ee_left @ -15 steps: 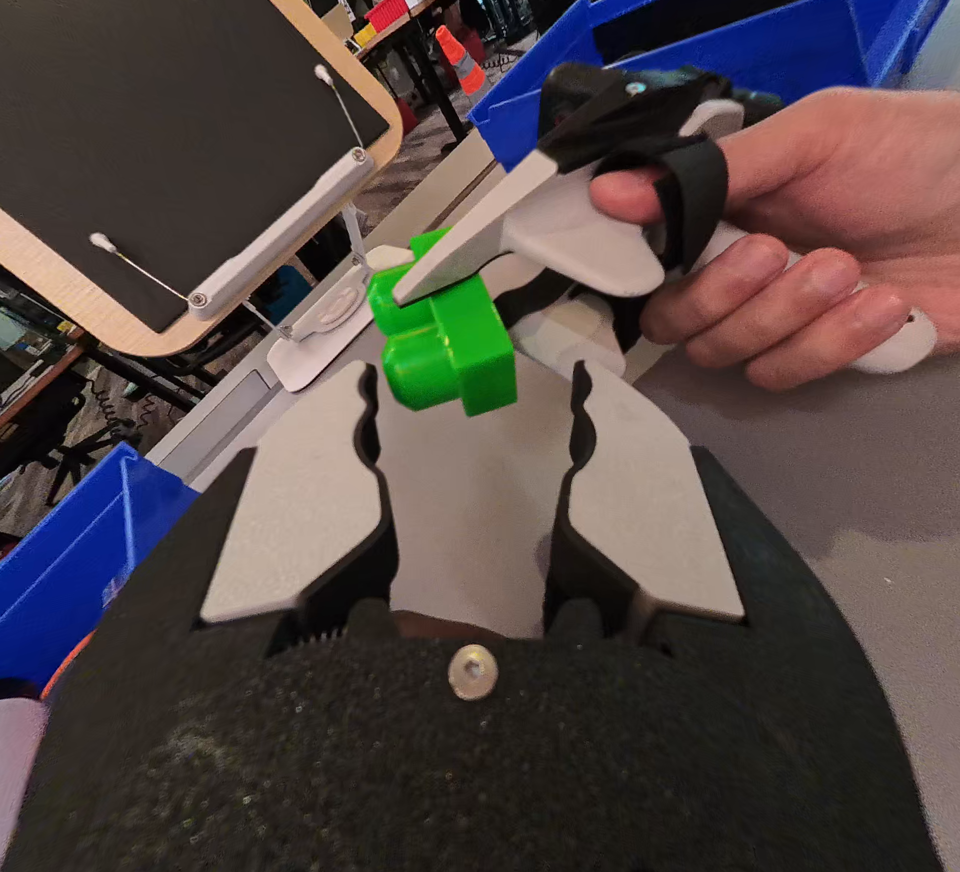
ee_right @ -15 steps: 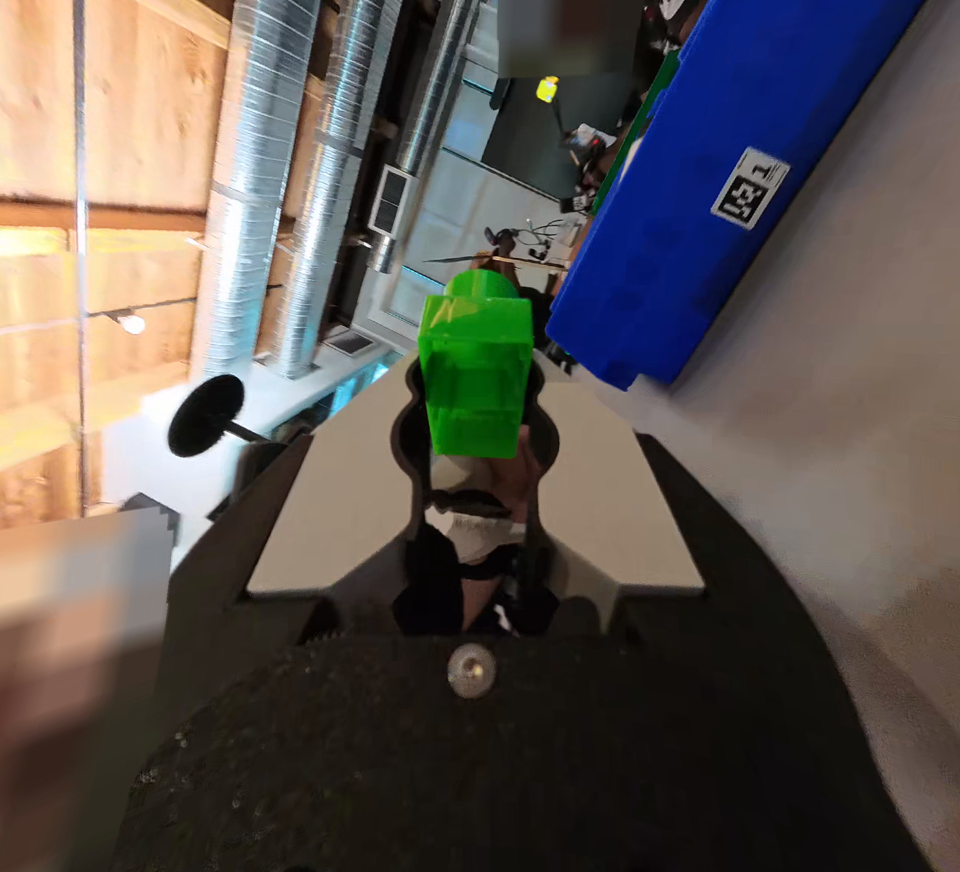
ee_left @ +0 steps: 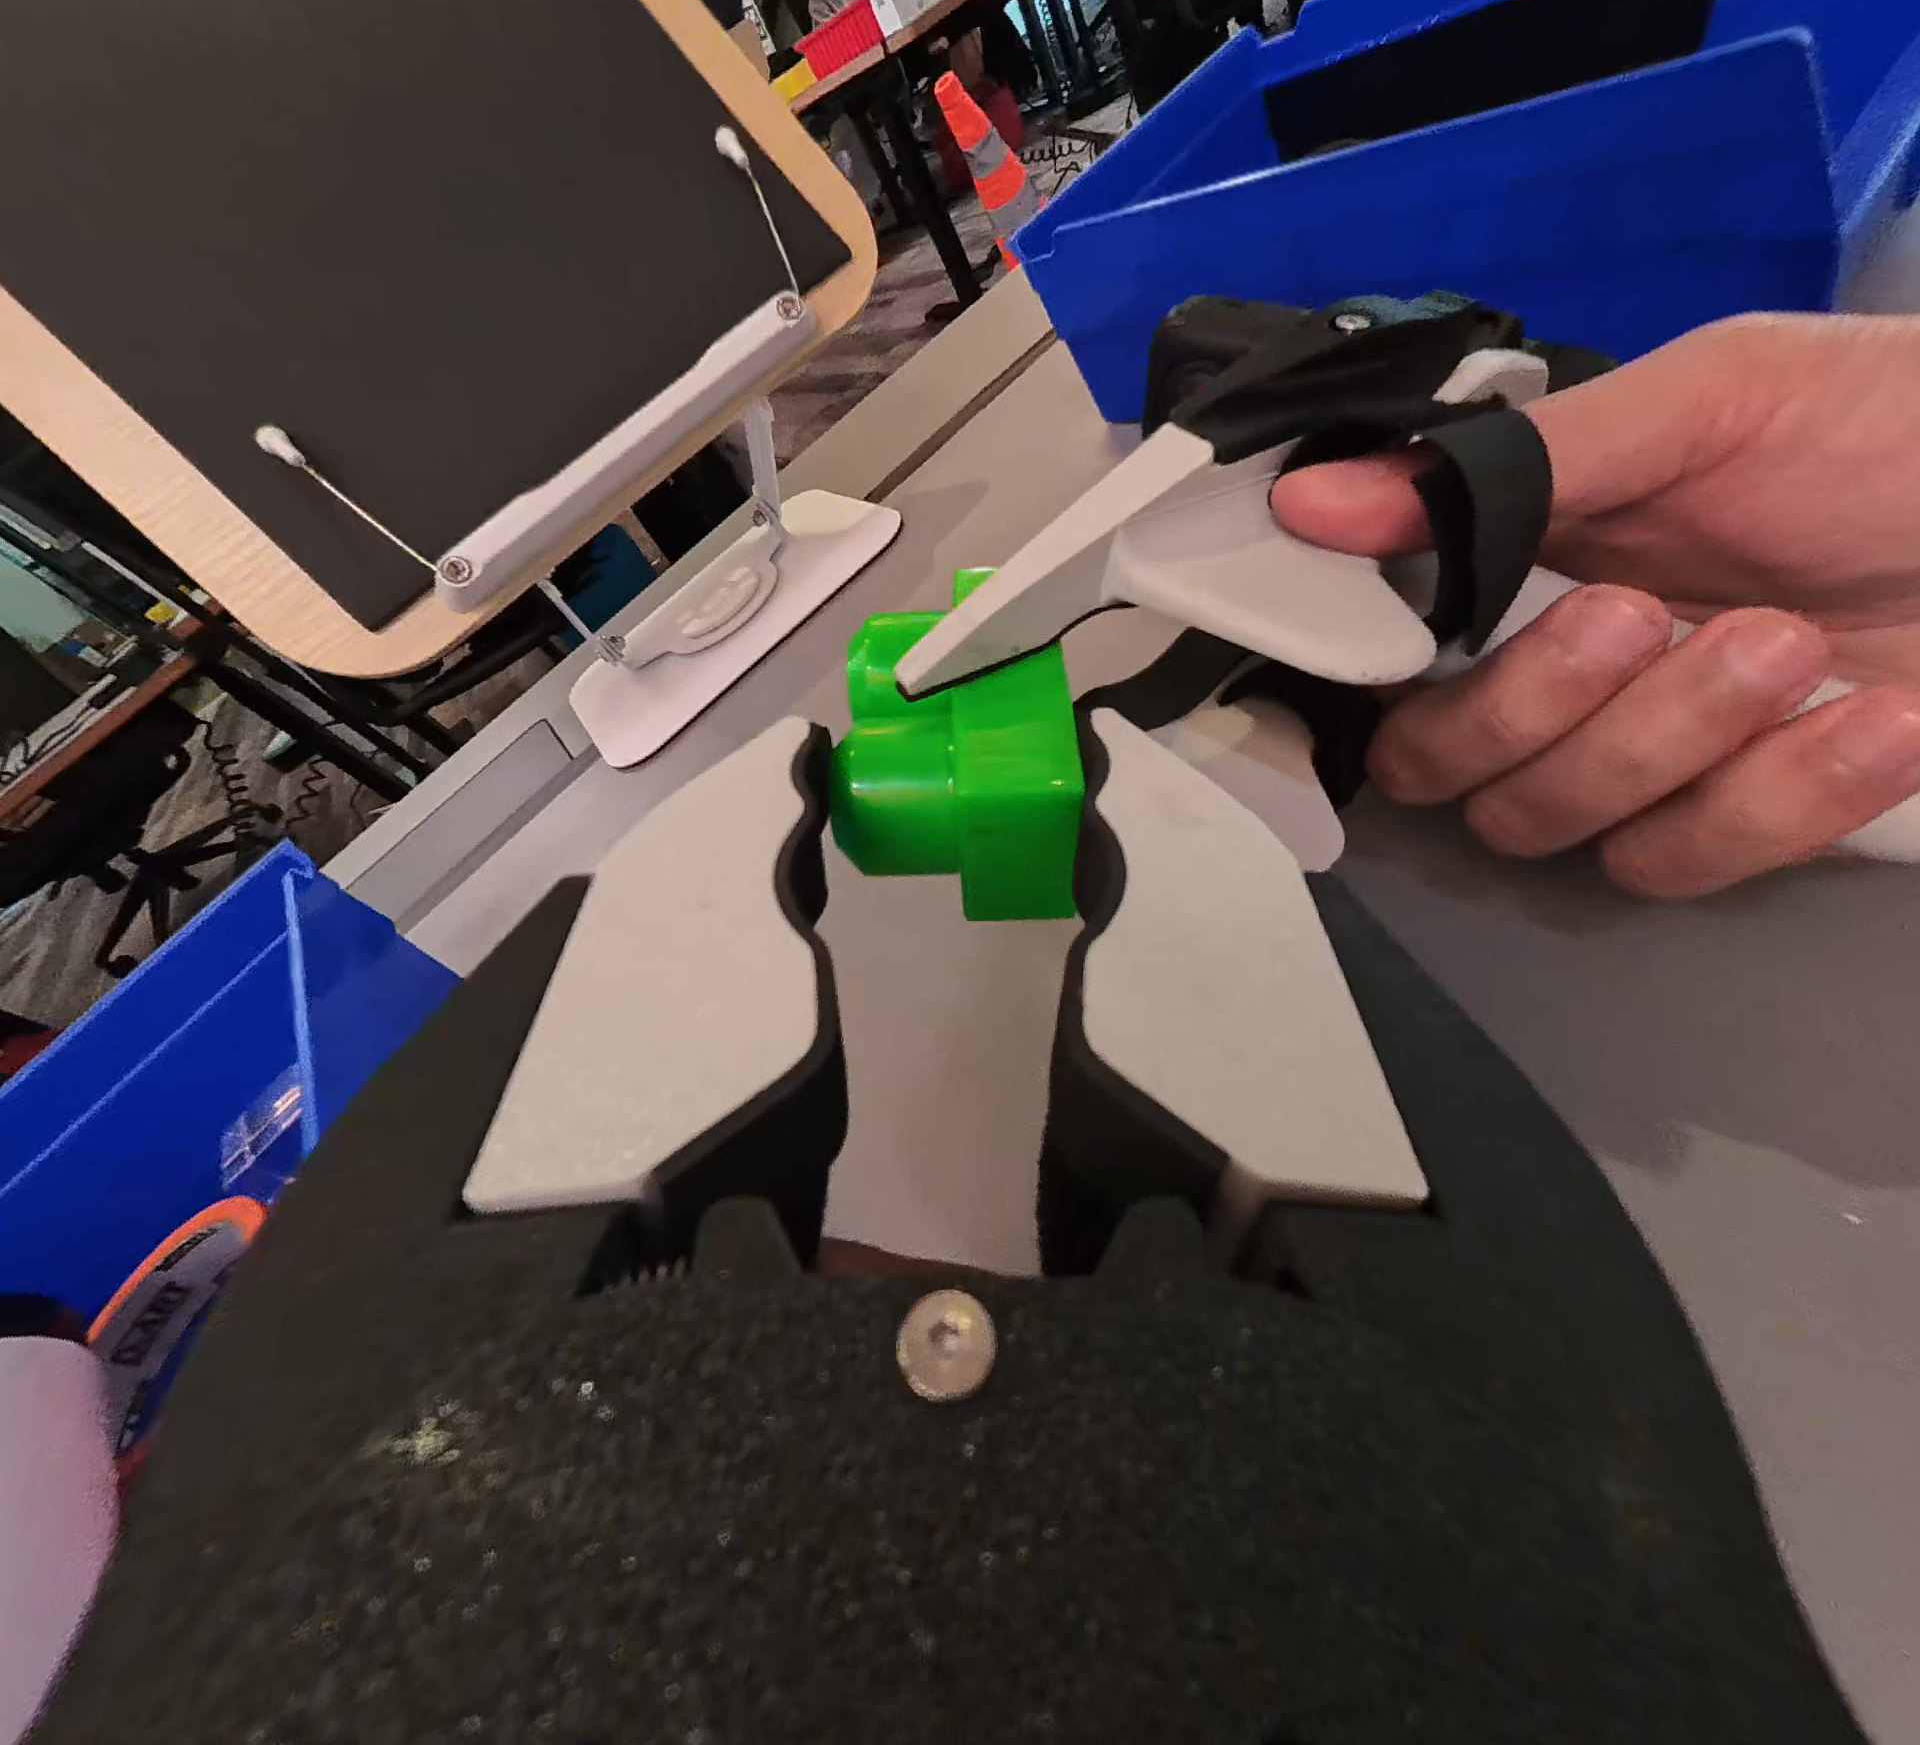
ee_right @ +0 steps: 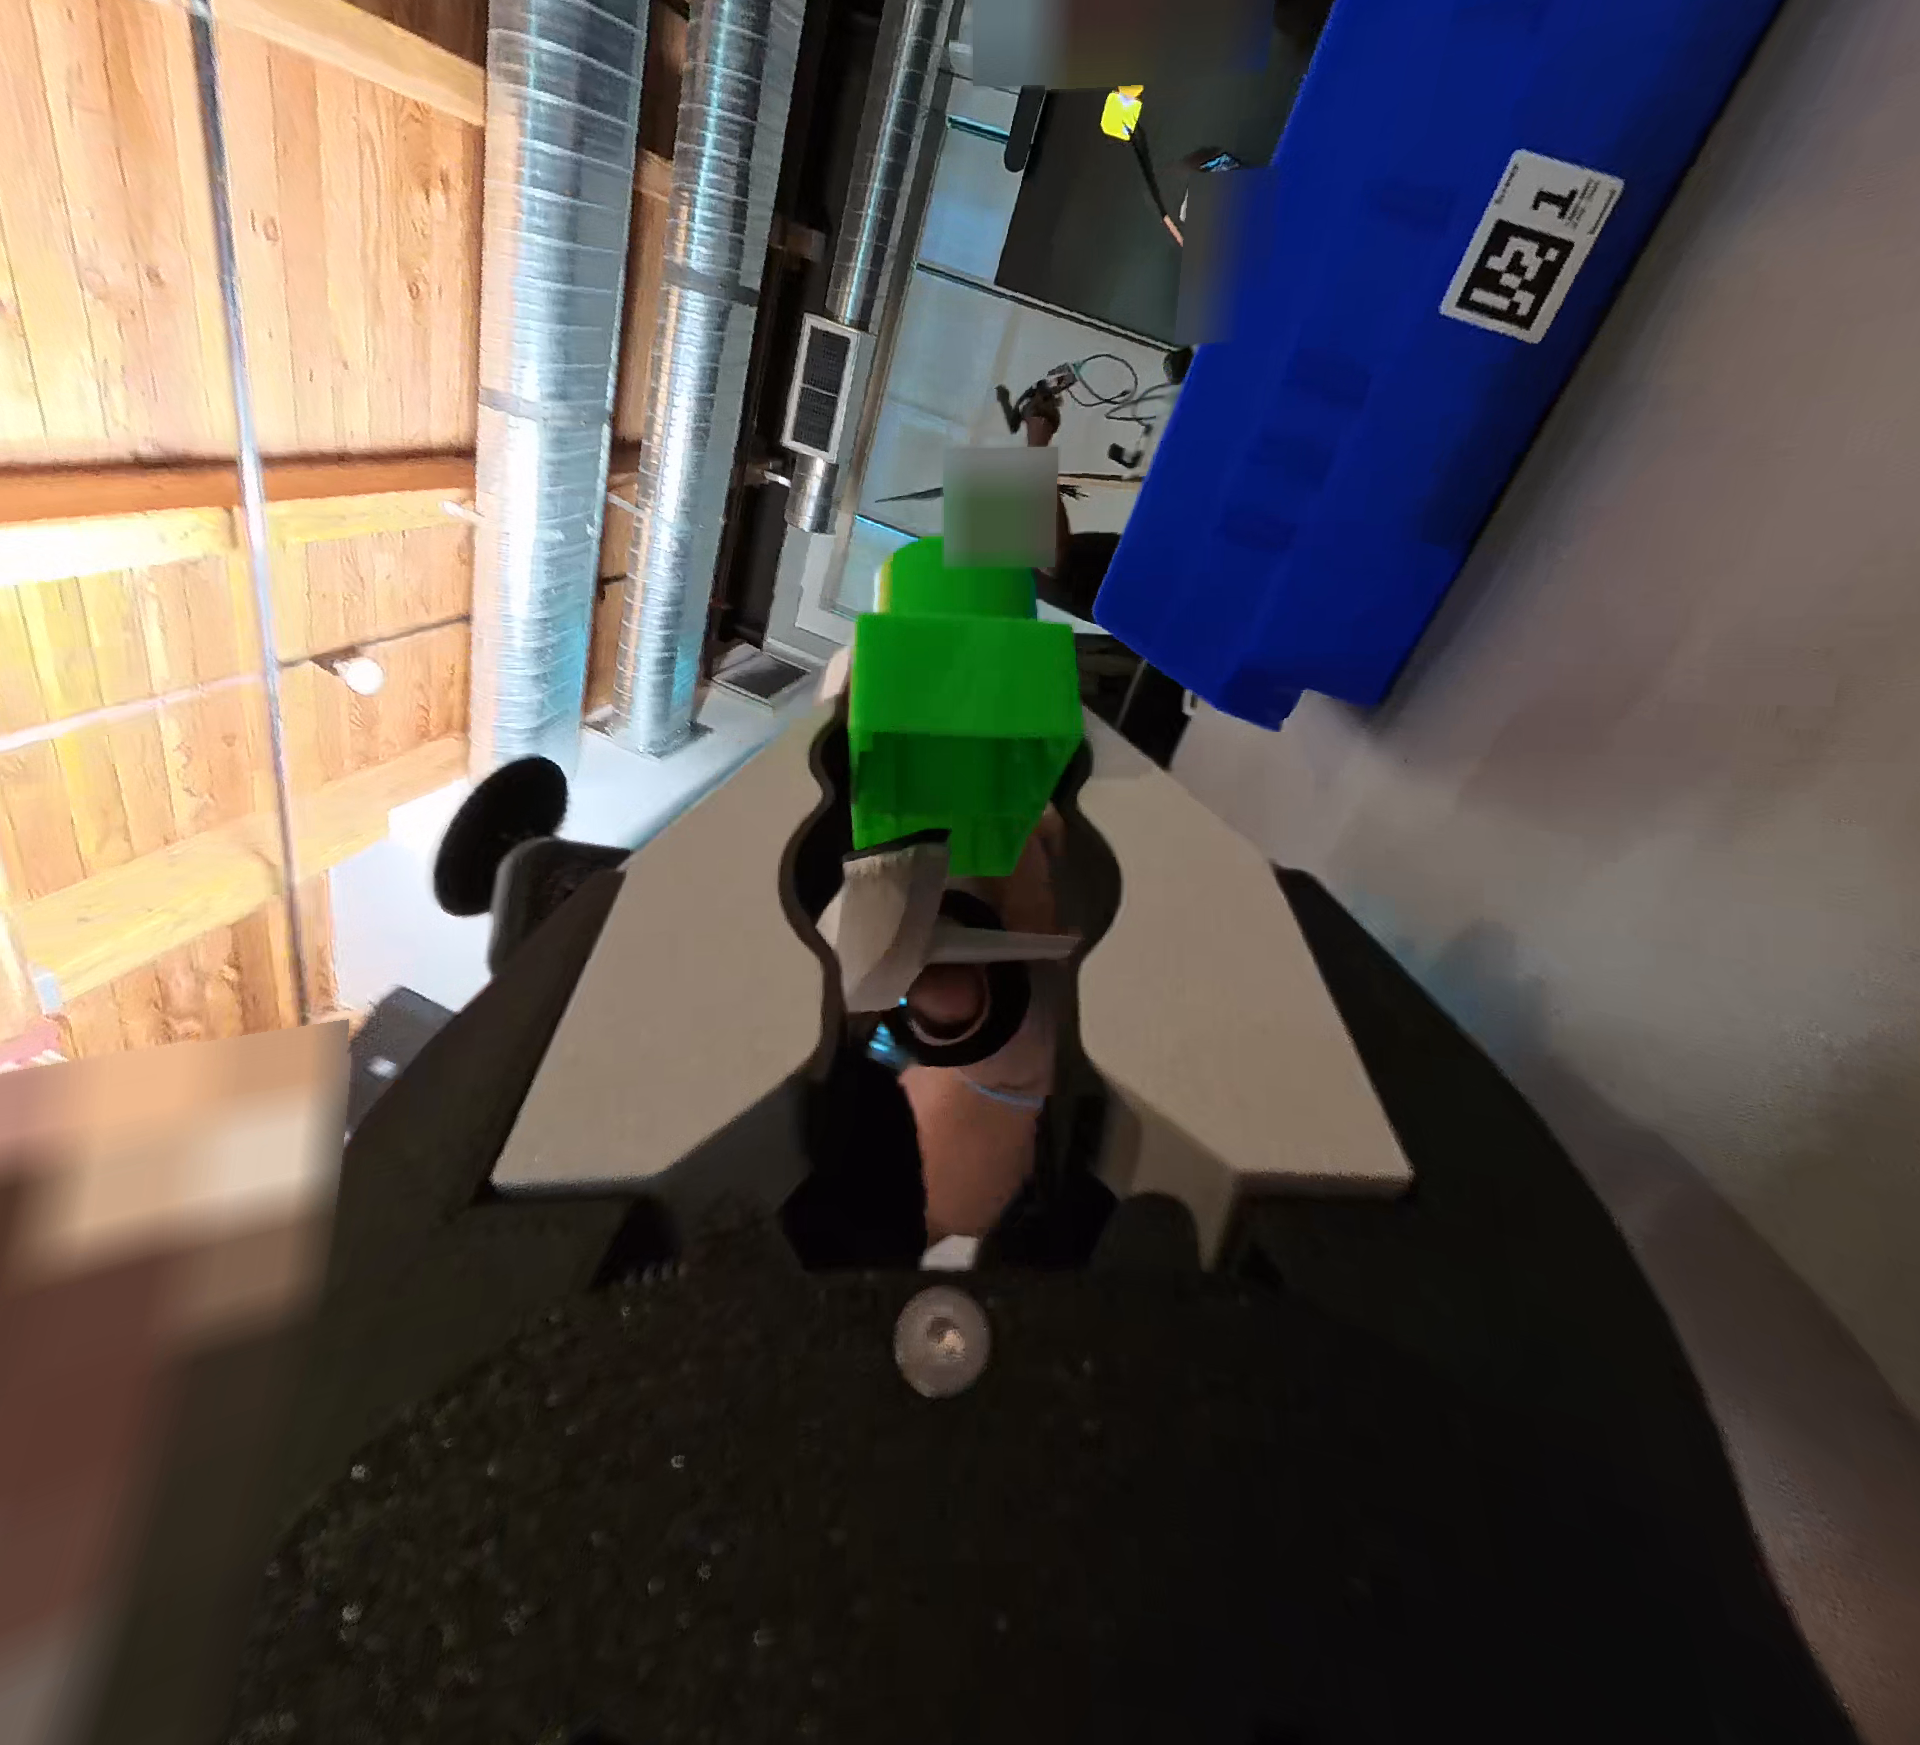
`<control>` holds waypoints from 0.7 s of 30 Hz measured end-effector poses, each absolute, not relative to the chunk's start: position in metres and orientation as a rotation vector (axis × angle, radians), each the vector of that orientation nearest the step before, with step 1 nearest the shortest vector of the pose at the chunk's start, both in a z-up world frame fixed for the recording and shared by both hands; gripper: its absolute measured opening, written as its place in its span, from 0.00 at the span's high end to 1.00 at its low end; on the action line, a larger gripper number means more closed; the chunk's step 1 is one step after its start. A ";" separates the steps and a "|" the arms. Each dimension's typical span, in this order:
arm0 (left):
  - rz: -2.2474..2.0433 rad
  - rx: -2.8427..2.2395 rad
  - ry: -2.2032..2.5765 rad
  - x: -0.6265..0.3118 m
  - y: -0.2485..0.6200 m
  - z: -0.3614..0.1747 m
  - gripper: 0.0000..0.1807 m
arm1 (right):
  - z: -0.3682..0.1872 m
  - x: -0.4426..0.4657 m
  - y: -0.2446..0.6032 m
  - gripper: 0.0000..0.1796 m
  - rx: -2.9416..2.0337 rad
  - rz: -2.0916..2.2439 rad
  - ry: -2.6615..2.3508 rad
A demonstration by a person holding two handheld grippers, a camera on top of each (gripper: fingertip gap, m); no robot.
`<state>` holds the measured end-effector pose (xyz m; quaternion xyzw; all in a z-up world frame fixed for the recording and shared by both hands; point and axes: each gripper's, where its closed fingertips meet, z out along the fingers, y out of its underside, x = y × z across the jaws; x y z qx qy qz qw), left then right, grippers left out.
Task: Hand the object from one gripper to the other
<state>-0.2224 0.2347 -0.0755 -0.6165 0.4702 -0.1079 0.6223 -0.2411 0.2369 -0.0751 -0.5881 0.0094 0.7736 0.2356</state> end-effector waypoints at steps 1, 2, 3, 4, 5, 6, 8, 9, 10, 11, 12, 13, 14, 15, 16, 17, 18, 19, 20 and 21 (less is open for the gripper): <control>-0.255 -1.413 1.079 -0.222 0.234 -0.074 0.76 | -0.075 -0.240 0.237 0.79 -1.622 2.076 -0.019; -0.265 -1.411 1.071 -0.222 0.233 -0.072 0.76 | -0.075 -0.237 0.237 0.77 -1.624 2.022 -0.060; -0.279 -1.408 1.060 -0.223 0.232 -0.069 0.76 | -0.075 -0.232 0.240 0.74 -1.629 1.959 -0.079; -0.296 -1.410 1.053 -0.224 0.232 -0.067 0.76 | -0.076 -0.226 0.244 0.71 -1.640 1.878 -0.094; -0.307 -1.411 1.041 -0.226 0.232 -0.065 0.76 | -0.077 -0.220 0.249 0.68 -1.651 1.776 -0.129; -0.318 -1.410 1.028 -0.228 0.233 -0.062 0.76 | -0.078 -0.212 0.253 0.66 -1.666 1.653 -0.178; -0.345 -1.430 1.015 -0.232 0.236 -0.061 0.76 | -0.075 -0.195 0.263 0.63 -1.664 1.349 -0.294; -0.358 -1.441 0.999 -0.234 0.238 -0.061 0.76 | -0.069 -0.189 0.265 0.63 -1.635 1.186 -0.364; -0.380 -1.454 0.986 -0.236 0.241 -0.061 0.76 | -0.063 -0.186 0.265 0.63 -1.594 1.034 -0.443; -0.404 -1.472 0.973 -0.238 0.243 -0.061 0.76 | -0.059 -0.187 0.262 0.63 -1.557 0.894 -0.525; -0.429 -1.489 0.956 -0.240 0.245 -0.061 0.76 | -0.058 -0.191 0.258 0.63 -1.524 0.765 -0.611; -0.454 -1.502 0.939 -0.242 0.247 -0.061 0.76 | -0.059 -0.196 0.254 0.64 -1.498 0.647 -0.688; -0.478 -1.513 0.924 -0.243 0.248 -0.061 0.76 | -0.061 -0.200 0.253 0.66 -1.477 0.540 -0.723; -0.500 -1.520 0.912 -0.244 0.249 -0.061 0.76 | -0.062 -0.201 0.253 0.71 -1.454 0.437 -0.726; -0.518 -1.524 0.901 -0.245 0.249 -0.060 0.76 | -0.061 -0.199 0.255 0.78 -1.430 0.339 -0.706; -0.540 -1.526 0.895 -0.245 0.248 -0.059 0.76 | -0.058 -0.194 0.256 0.85 -1.397 0.245 -0.667; -0.566 -1.525 0.893 -0.243 0.247 -0.059 0.76 | -0.052 -0.190 0.256 0.91 -1.345 0.164 -0.626; -0.596 -1.521 0.893 -0.241 0.244 -0.058 0.76 | -0.048 -0.193 0.252 0.94 -1.299 0.129 -0.638; -0.623 -1.516 0.889 -0.239 0.241 -0.057 0.76 | -0.052 -0.201 0.249 0.93 -1.307 0.150 -0.684; -0.636 -1.517 0.885 -0.238 0.240 -0.057 0.76 | -0.057 -0.207 0.247 0.92 -1.345 0.196 -0.690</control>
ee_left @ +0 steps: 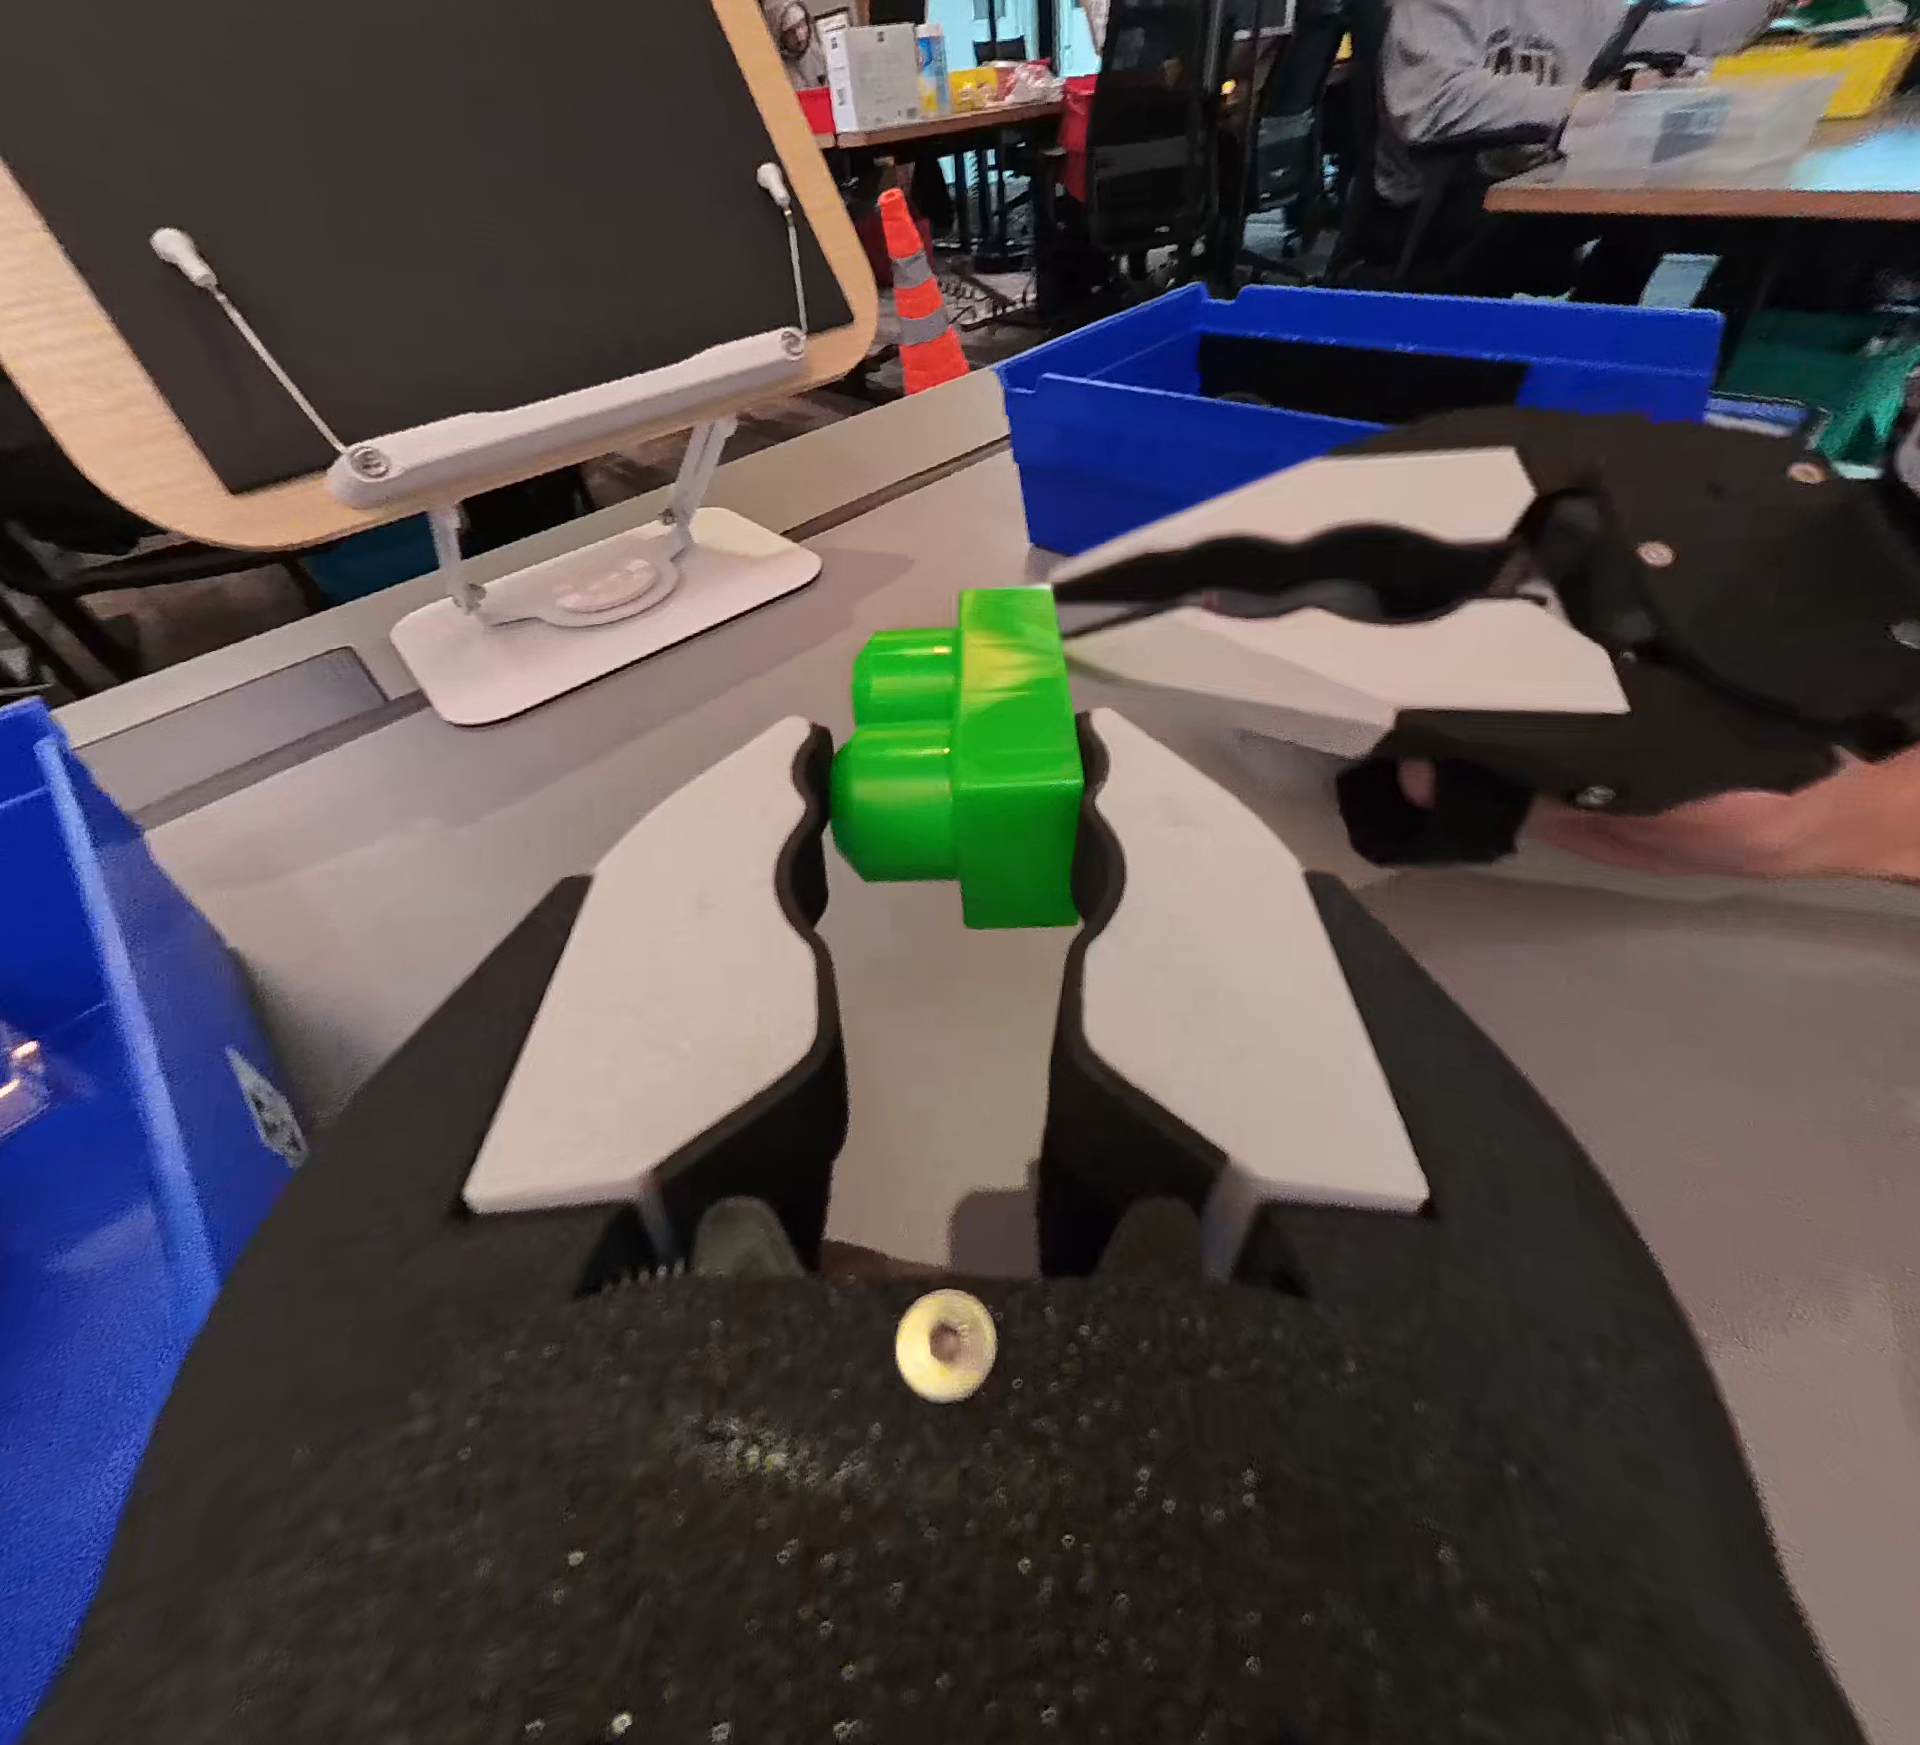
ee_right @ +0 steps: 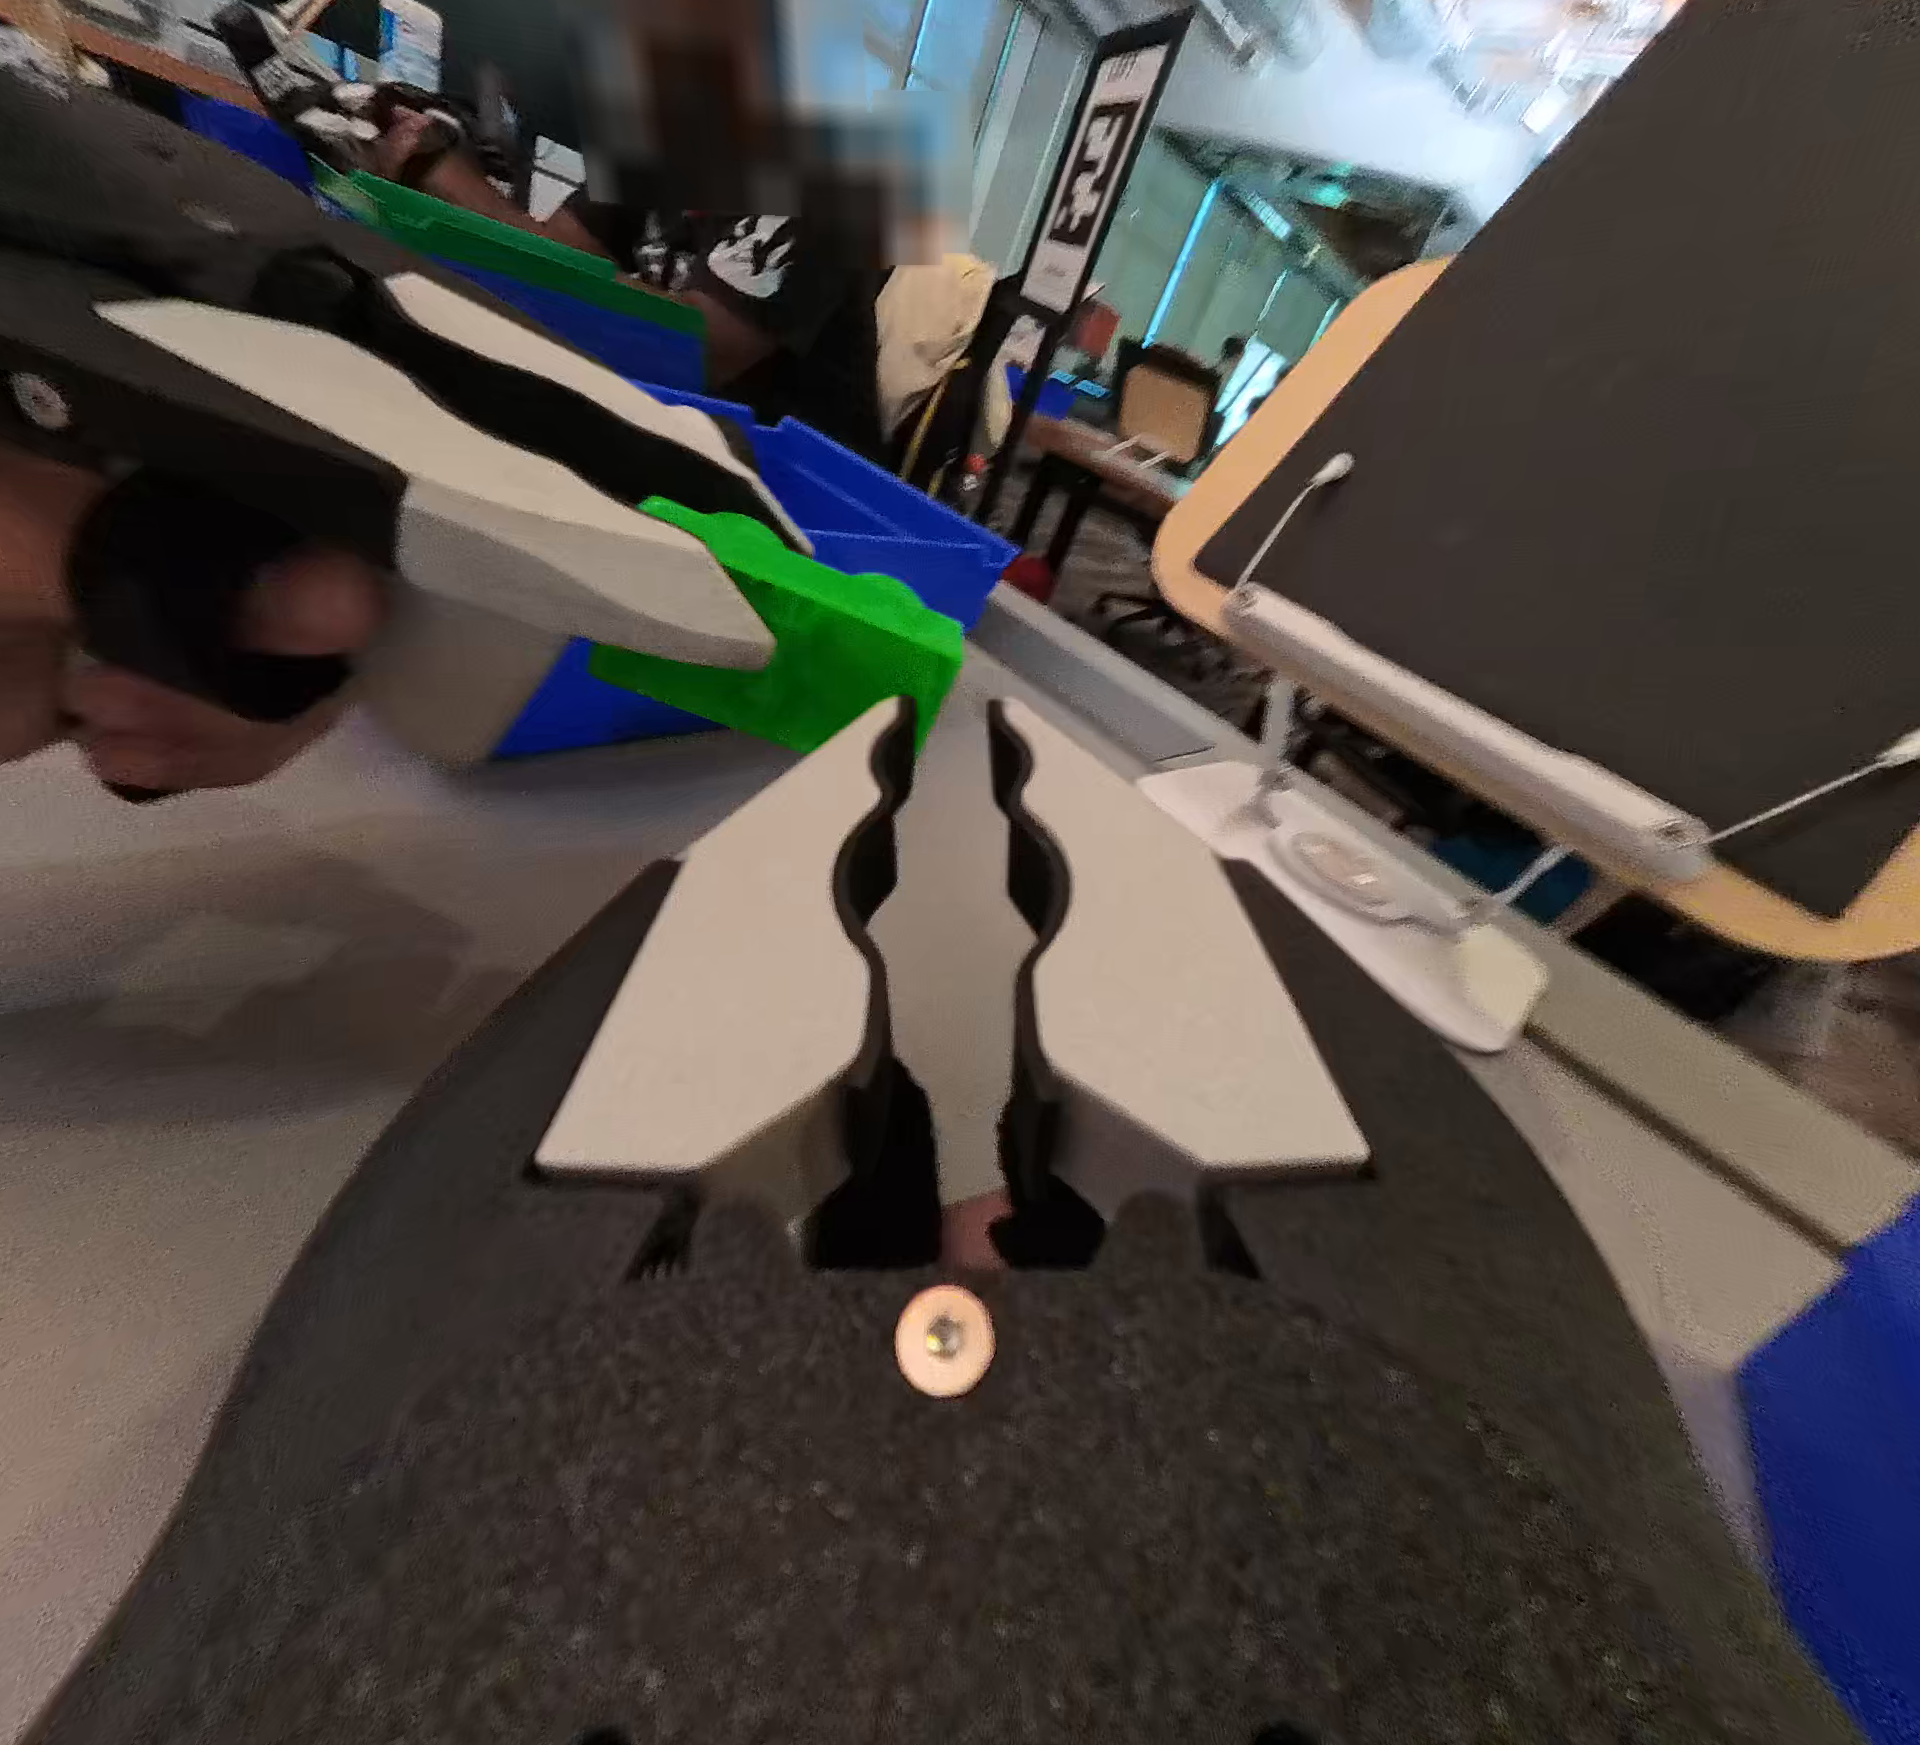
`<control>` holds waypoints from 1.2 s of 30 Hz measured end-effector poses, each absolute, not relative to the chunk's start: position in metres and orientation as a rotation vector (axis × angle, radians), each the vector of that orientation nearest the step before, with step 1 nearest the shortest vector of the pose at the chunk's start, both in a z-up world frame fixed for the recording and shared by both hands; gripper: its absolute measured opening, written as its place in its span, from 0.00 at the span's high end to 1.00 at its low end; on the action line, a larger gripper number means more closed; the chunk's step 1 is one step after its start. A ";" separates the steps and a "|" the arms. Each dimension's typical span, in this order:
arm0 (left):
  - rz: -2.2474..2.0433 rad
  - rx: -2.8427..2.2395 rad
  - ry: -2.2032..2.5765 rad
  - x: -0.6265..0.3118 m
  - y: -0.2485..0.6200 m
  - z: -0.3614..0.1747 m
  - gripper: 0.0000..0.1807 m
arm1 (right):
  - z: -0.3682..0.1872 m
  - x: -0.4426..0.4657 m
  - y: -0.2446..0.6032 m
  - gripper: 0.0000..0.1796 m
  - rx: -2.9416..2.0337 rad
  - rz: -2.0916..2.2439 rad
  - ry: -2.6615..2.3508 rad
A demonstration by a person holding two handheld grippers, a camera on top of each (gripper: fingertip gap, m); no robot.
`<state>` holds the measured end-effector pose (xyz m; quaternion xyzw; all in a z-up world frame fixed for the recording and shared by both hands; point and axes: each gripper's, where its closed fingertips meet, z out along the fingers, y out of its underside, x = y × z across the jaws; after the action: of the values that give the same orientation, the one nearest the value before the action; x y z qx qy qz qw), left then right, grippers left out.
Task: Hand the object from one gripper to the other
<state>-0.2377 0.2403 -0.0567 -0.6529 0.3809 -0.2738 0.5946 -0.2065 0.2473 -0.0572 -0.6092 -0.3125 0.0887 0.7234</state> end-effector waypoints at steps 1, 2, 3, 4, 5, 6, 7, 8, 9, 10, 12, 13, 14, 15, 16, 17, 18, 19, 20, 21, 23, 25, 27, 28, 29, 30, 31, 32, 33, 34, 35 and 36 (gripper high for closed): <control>-0.639 -1.516 0.887 -0.236 0.239 -0.057 0.76 | -0.060 -0.211 0.246 0.89 -1.377 0.255 -0.683; -0.658 -1.503 0.902 -0.233 0.236 -0.056 0.76 | -0.060 -0.213 0.246 0.89 -1.406 0.301 -0.660; -0.675 -1.487 0.919 -0.230 0.232 -0.055 0.76 | -0.059 -0.214 0.246 0.88 -1.419 0.342 -0.638; -0.681 -1.472 0.931 -0.228 0.229 -0.054 0.76 | -0.057 -0.214 0.247 0.89 -1.426 0.378 -0.614; -0.688 -1.461 0.949 -0.225 0.225 -0.054 0.76 | -0.056 -0.213 0.248 0.91 -1.434 0.410 -0.592; -0.687 -1.453 0.962 -0.223 0.223 -0.054 0.76 | -0.056 -0.212 0.249 0.95 -1.444 0.426 -0.583; -0.668 -1.451 0.961 -0.223 0.223 -0.055 0.76 | -0.056 -0.212 0.249 0.95 -1.451 0.435 -0.591; -0.655 -1.448 0.960 -0.223 0.223 -0.055 0.76 | -0.058 -0.212 0.248 0.95 -1.462 0.445 -0.603; -0.653 -1.442 0.956 -0.222 0.222 -0.055 0.76 | -0.059 -0.212 0.248 0.95 -1.475 0.475 -0.610; -0.666 -1.435 0.956 -0.221 0.221 -0.056 0.76 | -0.061 -0.211 0.248 0.95 -1.497 0.516 -0.608; -0.708 -1.426 0.978 -0.219 0.217 -0.059 0.74 | -0.067 -0.212 0.248 0.96 -1.549 0.628 -0.617; -0.731 -1.421 0.994 -0.217 0.214 -0.060 0.73 | -0.069 -0.211 0.248 0.96 -1.567 0.675 -0.616; -0.773 -1.420 1.013 -0.215 0.210 -0.061 0.72 | -0.070 -0.209 0.250 0.96 -1.571 0.703 -0.607; -0.852 -1.430 1.033 -0.212 0.205 -0.063 0.72 | -0.068 -0.207 0.250 0.96 -1.563 0.731 -0.603; -0.967 -1.457 1.048 -0.210 0.199 -0.065 0.70 | -0.067 -0.205 0.249 0.96 -1.553 0.767 -0.615; -1.101 -1.494 1.059 -0.208 0.193 -0.068 0.66 | -0.064 -0.204 0.247 0.96 -1.535 0.812 -0.635; -1.230 -1.525 1.075 -0.208 0.187 -0.070 0.63 | -0.062 -0.204 0.243 0.96 -1.516 0.855 -0.661; -1.331 -1.543 1.100 -0.208 0.181 -0.072 0.62 | -0.061 -0.203 0.240 0.96 -1.502 0.899 -0.689; -1.384 -1.550 1.132 -0.209 0.177 -0.074 0.62 | -0.061 -0.204 0.234 0.96 -1.490 0.963 -0.731; -1.384 -1.549 1.159 -0.211 0.176 -0.076 0.61 | -0.063 -0.205 0.227 0.96 -1.489 1.035 -0.771; -1.340 -1.514 1.191 -0.212 0.174 -0.074 0.57 | -0.065 -0.207 0.215 0.96 -1.487 1.166 -0.836; -1.346 -1.475 1.215 -0.212 0.168 -0.069 0.57 | -0.067 -0.210 0.204 0.96 -1.493 1.290 -0.881; -1.351 -1.465 1.216 -0.210 0.165 -0.067 0.58 | -0.073 -0.214 0.201 0.96 -1.517 1.326 -0.904; -1.349 -1.462 1.214 -0.209 0.164 -0.067 0.59 | -0.078 -0.216 0.203 0.96 -1.535 1.295 -0.914; -1.345 -1.467 1.213 -0.208 0.164 -0.068 0.59 | -0.081 -0.217 0.203 0.96 -1.539 1.273 -0.925; -1.324 -1.480 1.210 -0.207 0.166 -0.070 0.59 | -0.083 -0.218 0.204 0.96 -1.544 1.266 -0.926; -1.304 -1.486 1.206 -0.207 0.168 -0.072 0.61 | -0.083 -0.219 0.204 0.96 -1.548 1.267 -0.925; -1.294 -1.488 1.199 -0.207 0.170 -0.073 0.64 | -0.083 -0.219 0.203 0.96 -1.548 1.272 -0.923; -1.300 -1.488 1.194 -0.207 0.170 -0.073 0.66 | -0.083 -0.220 0.203 0.96 -1.548 1.274 -0.921; -1.318 -1.493 1.190 -0.207 0.170 -0.073 0.65 | -0.083 -0.220 0.203 0.96 -1.548 1.273 -0.920; -1.329 -1.499 1.190 -0.207 0.170 -0.074 0.65 | -0.084 -0.221 0.203 0.96 -1.550 1.270 -0.919; -1.328 -1.501 1.191 -0.207 0.170 -0.074 0.65 | -0.084 -0.221 0.203 0.96 -1.552 1.266 -0.919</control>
<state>-0.2071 0.1700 -0.0744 -0.5918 0.4696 -0.5235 0.3940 -0.2210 0.2028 -0.0840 -0.6283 -0.3719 0.5126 0.4519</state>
